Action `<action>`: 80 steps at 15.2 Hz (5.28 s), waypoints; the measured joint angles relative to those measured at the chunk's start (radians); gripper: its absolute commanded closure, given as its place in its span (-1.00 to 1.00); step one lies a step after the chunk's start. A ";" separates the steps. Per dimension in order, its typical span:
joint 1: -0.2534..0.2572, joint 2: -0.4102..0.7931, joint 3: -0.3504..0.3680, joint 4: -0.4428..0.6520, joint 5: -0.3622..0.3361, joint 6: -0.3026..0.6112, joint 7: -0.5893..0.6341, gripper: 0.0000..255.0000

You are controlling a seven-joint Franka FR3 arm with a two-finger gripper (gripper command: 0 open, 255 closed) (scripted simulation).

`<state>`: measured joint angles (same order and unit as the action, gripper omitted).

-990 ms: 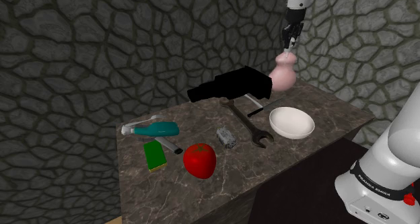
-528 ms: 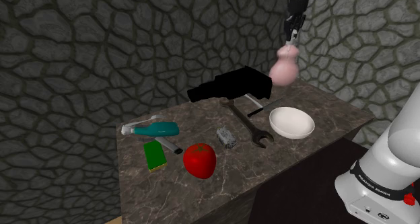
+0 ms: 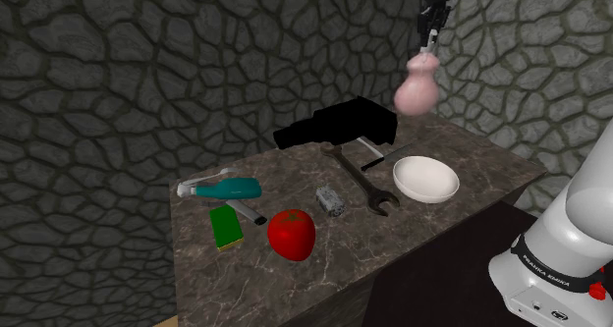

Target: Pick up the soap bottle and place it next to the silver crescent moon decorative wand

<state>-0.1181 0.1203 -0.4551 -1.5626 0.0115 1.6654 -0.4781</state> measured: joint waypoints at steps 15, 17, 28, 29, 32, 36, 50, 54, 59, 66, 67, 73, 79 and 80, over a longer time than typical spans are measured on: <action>0.175 -0.140 0.151 -0.128 -0.057 -0.011 0.328 1.00; 0.199 -0.145 0.177 -0.136 -0.056 -0.010 0.379 1.00; 0.324 -0.092 0.304 -0.070 -0.038 -0.034 0.627 1.00; 0.337 -0.081 0.316 -0.062 -0.036 -0.032 0.651 1.00; 0.370 -0.052 0.347 -0.028 -0.033 -0.038 0.715 1.00; 0.412 0.024 0.382 0.074 -0.027 -0.066 0.792 1.00; 0.513 0.184 0.447 0.215 -0.029 -0.052 0.960 1.00; 0.513 0.181 0.448 0.158 -0.029 0.002 0.961 1.00; 0.512 0.171 0.447 0.076 -0.029 0.073 0.961 1.00; 0.512 0.179 0.447 -0.007 -0.030 0.165 0.962 1.00; 0.513 0.182 0.447 -0.017 -0.030 0.179 0.964 1.00; 0.512 0.182 0.447 -0.032 -0.030 0.194 0.963 1.00; 0.512 0.182 0.447 -0.032 -0.030 0.194 0.963 -1.00; 0.512 0.181 0.447 -0.032 -0.030 0.194 0.963 -1.00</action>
<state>0.3941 0.3018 -0.0080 -1.5944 -0.0184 1.8598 0.4854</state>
